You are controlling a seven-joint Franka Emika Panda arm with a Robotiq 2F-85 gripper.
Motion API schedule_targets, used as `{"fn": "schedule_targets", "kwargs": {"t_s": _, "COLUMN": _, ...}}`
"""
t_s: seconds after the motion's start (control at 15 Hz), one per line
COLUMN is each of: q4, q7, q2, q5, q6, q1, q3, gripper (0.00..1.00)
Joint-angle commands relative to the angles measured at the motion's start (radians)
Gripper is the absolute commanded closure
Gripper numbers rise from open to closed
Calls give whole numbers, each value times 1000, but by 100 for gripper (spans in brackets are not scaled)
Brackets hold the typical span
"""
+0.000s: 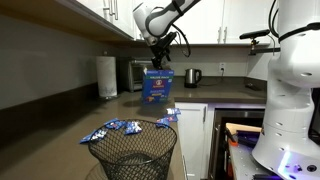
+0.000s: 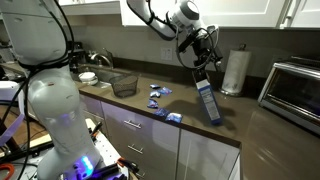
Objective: Put the box upright on the countertop
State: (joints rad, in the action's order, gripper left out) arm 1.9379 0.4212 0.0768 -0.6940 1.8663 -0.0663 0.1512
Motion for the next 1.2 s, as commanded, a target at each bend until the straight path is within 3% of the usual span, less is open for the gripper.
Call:
{"fn": "schedule_targets", "kwargs": {"t_s": 0.0, "q4": -37, "q7": -2, "q2": 17, "q5": 70, "q6": 29, "q1": -28, "q3": 1, "gripper": 0}}
{"fn": "schedule_targets", "kwargs": {"t_s": 0.27, "q4": -58, "q7": 6, "q2": 23, "q5": 109, "q6": 43, "q1": -39, "q3": 11, "gripper": 0}}
{"fn": "schedule_targets", "kwargs": {"t_s": 1.13, "q4": -48, "q7": 161, "q2": 14, "q5": 26, "q6": 98, "q1": -24, "q3": 10, "gripper": 0}}
